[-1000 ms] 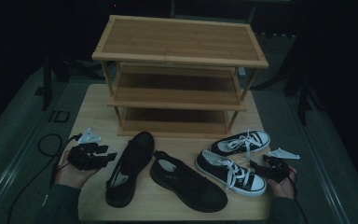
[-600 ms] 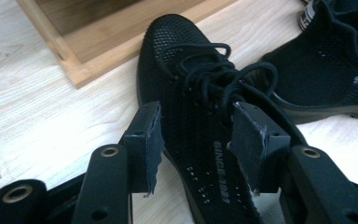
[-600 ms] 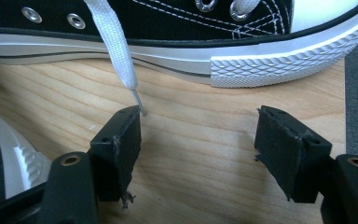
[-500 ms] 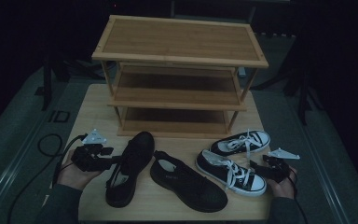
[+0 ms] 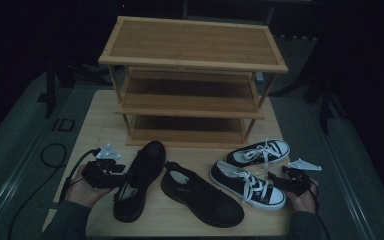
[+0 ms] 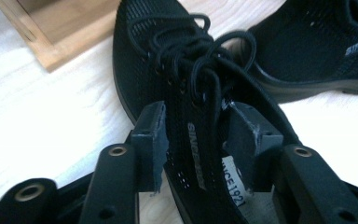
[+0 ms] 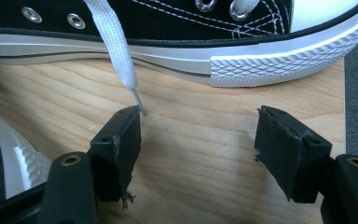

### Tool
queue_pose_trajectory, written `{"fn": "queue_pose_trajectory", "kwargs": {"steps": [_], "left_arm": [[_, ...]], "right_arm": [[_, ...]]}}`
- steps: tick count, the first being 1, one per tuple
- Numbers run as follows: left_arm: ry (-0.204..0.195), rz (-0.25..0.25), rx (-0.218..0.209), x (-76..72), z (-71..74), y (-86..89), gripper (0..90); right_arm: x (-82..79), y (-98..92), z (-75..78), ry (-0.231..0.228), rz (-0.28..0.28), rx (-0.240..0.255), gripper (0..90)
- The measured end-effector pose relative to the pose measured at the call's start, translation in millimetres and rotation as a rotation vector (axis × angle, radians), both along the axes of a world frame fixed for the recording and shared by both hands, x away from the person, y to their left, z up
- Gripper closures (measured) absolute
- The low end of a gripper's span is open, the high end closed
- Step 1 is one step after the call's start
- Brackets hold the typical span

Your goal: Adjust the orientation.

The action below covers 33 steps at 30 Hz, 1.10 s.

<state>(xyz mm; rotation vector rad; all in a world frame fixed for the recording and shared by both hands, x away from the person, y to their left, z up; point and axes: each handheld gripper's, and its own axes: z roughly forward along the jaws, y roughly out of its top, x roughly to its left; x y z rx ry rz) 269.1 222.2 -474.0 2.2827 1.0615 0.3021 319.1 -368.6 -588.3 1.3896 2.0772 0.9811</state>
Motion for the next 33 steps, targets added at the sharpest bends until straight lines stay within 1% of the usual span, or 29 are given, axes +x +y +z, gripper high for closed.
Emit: {"fn": "queue_pose_trajectory", "kwargs": {"steps": [1, 7, 10, 12, 15, 17, 18, 21, 23, 26, 29, 33], "left_arm": [[0.005, 0.002, 0.003, 0.2, -1.6, -1.1, 59.5], [0.038, 0.012, 0.059, 5.1, -9.1, -8.0, 65.3], [0.058, 0.012, 0.063, 8.0, -11.6, -10.6, 67.2], [0.066, 0.007, 0.063, 9.1, -11.7, -11.7, 70.6], [0.058, 0.007, 0.085, 9.0, -9.4, -11.6, 81.1], [0.059, 0.002, 0.094, 9.3, -7.0, -9.8, 84.8], [0.061, 0.002, 0.096, 9.6, -6.3, -9.1, 85.4], [0.043, 0.016, 0.135, 11.4, -4.5, -7.1, 87.2], [0.034, 0.025, 0.143, 14.0, -3.5, -3.8, 87.6], [0.028, 0.04, 0.129, 18.5, -3.0, 2.2, 87.8], [0.005, 0.055, 0.127, 21.7, -2.4, 7.6, 88.0], [-0.021, 0.083, 0.089, 23.9, -1.0, 15.2, 88.2]], "right_arm": [[0.0, 0.0, 0.0, 0.0, 0.0, 0.0, 31.3], [0.0, 0.0, 0.0, 0.0, 0.0, 0.0, 31.3], [0.0, 0.0, 0.0, 0.0, 0.0, 0.0, 31.3], [0.0, 0.0, 0.0, 0.0, 0.0, 0.0, 31.3], [0.0, 0.0, 0.0, 0.0, 0.0, 0.0, 31.2], [0.0, 0.0, 0.0, 0.0, 0.0, 0.0, 31.3], [0.0, 0.0, 0.0, 0.0, 0.0, 0.0, 31.3], [0.0, 0.0, 0.0, 0.0, 0.0, 0.0, 31.2], [0.0, 0.0, 0.0, 0.0, 0.0, 0.0, 31.3], [0.0, 0.0, 0.0, 0.0, 0.0, 0.0, 31.2], [0.0, 0.0, 0.0, 0.0, 0.0, 0.0, 31.2], [0.0, 0.0, 0.0, 0.0, 0.0, 0.0, 31.2]]}}
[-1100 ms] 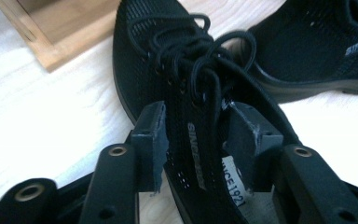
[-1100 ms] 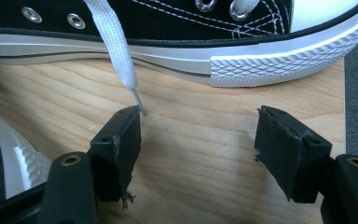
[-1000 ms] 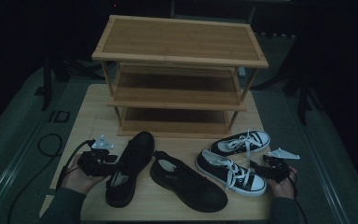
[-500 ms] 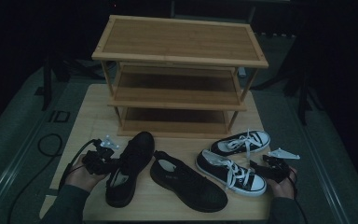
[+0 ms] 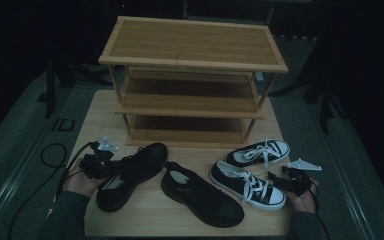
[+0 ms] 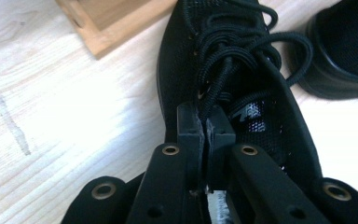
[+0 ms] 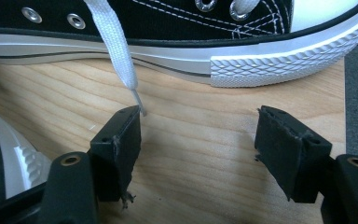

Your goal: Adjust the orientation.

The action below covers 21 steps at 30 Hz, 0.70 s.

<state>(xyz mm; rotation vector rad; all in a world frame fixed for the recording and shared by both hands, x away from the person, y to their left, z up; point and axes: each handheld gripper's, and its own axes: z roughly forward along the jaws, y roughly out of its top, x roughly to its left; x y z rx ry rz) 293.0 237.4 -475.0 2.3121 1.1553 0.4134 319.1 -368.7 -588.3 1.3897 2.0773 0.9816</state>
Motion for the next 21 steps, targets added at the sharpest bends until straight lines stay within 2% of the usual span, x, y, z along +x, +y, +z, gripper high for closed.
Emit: {"fn": "queue_pose_trajectory", "kwargs": {"steps": [2, 4, 6, 7, 12, 14, 15, 17, 18, 21], "left_arm": [[0.0, 0.0, 0.0, 0.0, 0.0, 0.0, 88.2], [-0.037, 0.036, -0.037, 1.6, 2.7, 8.9, 88.4], [-0.044, 0.056, -0.054, 3.6, 2.9, 13.0, 88.4], [-0.044, 0.056, -0.054, 3.6, 2.9, 13.0, 88.4], [-0.048, 0.123, -0.075, 11.3, -1.0, 27.9, 88.4], [-0.048, 0.123, -0.075, 11.3, -1.0, 27.9, 88.4], [-0.043, 0.149, -0.089, 13.1, -4.2, 36.0, 88.3], [-0.036, 0.158, -0.081, 14.1, -6.9, 41.4, 88.2], [-0.035, 0.158, -0.094, 13.9, -7.6, 44.0, 88.2], [-0.032, 0.158, -0.093, 13.1, -9.6, 47.6, 87.6]], "right_arm": [[0.0, 0.0, 0.0, 0.0, -0.001, 0.0, 31.2], [0.0, 0.0, 0.0, 0.0, 0.0, 0.0, 31.2], [0.0, 0.0, 0.0, 0.0, 0.0, 0.0, 31.2], [0.0, 0.0, 0.0, 0.0, 0.0, 0.0, 31.2], [0.0, 0.0, 0.0, 0.0, 0.0, 0.0, 31.2], [0.0, 0.0, 0.0, 0.0, 0.0, 0.0, 31.2], [0.0, 0.0, 0.0, 0.0, 0.0, 0.0, 31.2], [0.0, 0.0, 0.0, 0.0, 0.0, 0.0, 31.2], [-0.1, 0.0, 0.0, 0.0, 0.0, 0.0, 31.2], [-0.1, 0.1, 0.0, 0.0, -0.001, 0.0, 31.3]]}}
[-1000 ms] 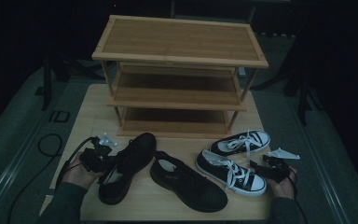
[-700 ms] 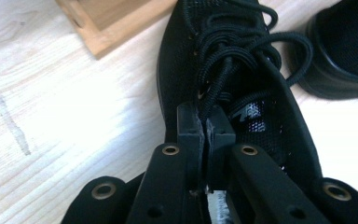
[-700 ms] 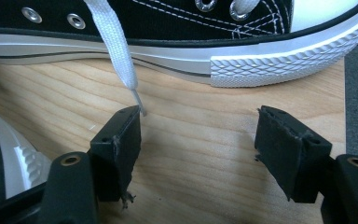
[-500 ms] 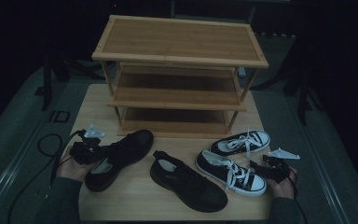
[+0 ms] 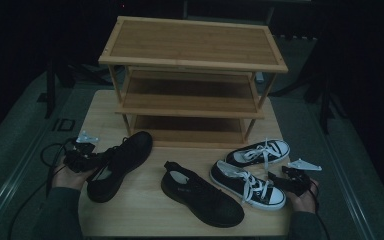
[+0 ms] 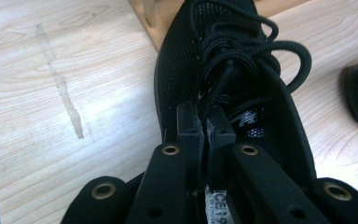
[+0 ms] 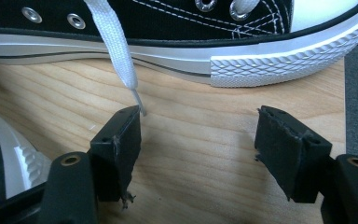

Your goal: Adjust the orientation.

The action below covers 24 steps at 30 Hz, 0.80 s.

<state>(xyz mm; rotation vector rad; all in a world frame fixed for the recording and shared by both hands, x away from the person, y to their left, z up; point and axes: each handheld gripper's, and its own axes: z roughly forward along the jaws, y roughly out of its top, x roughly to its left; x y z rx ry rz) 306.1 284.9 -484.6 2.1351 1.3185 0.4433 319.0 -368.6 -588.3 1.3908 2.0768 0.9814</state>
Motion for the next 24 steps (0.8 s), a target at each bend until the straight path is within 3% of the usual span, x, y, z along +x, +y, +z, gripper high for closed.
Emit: {"fn": "queue_pose_trajectory", "kwargs": {"steps": [4, 5, 6, 9, 24], "left_arm": [[0.018, -0.009, -0.01, 0.4, 0.1, 1.9, 73.9], [0.018, -0.009, -0.01, 0.4, 0.1, 1.9, 73.9], [0.023, -0.018, -0.006, -0.6, 4.1, 1.0, 68.4], [0.019, -0.024, 0.011, -2.9, 9.0, -0.5, 62.9], [-0.035, -0.051, 0.0, -16.4, 32.2, -9.8, 54.9]], "right_arm": [[0.0, 0.0, 0.0, 0.0, 0.0, 0.0, 31.2], [0.0, 0.0, 0.0, 0.0, 0.0, 0.0, 31.2], [0.0, 0.0, 0.0, 0.0, 0.0, 0.0, 31.3], [0.0, -0.1, 0.0, 0.0, 0.0, 0.0, 31.3], [-0.1, 0.0, 0.0, 0.0, 0.0, 0.0, 31.3]]}}
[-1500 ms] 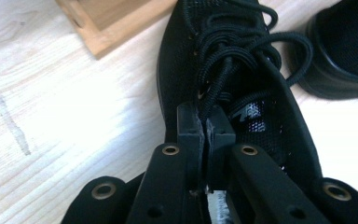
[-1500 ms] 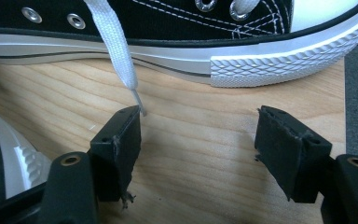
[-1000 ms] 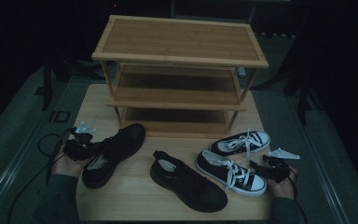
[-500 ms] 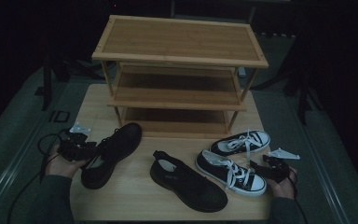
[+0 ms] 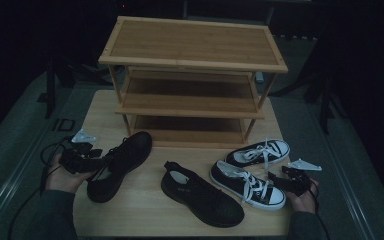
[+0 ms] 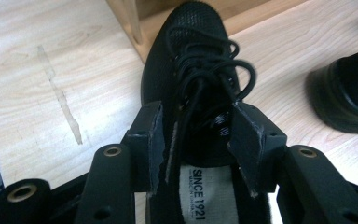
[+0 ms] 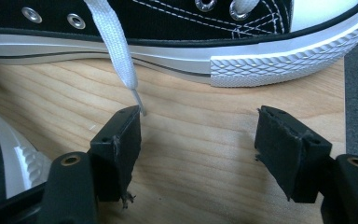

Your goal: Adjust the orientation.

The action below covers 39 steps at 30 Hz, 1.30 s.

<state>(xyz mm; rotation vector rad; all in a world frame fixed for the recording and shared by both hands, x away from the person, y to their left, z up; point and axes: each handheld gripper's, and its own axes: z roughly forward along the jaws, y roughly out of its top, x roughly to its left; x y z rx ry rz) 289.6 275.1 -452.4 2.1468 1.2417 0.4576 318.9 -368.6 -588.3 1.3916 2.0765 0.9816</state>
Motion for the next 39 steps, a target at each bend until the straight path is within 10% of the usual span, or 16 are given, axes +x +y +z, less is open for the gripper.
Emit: {"fn": "queue_pose_trajectory", "kwargs": {"steps": [39], "left_arm": [[-0.029, -0.177, 0.005, 0.5, 17.6, -66.5, 56.3]], "right_arm": [[0.0, -0.1, 0.0, 0.0, 0.001, 0.0, 31.1]]}}
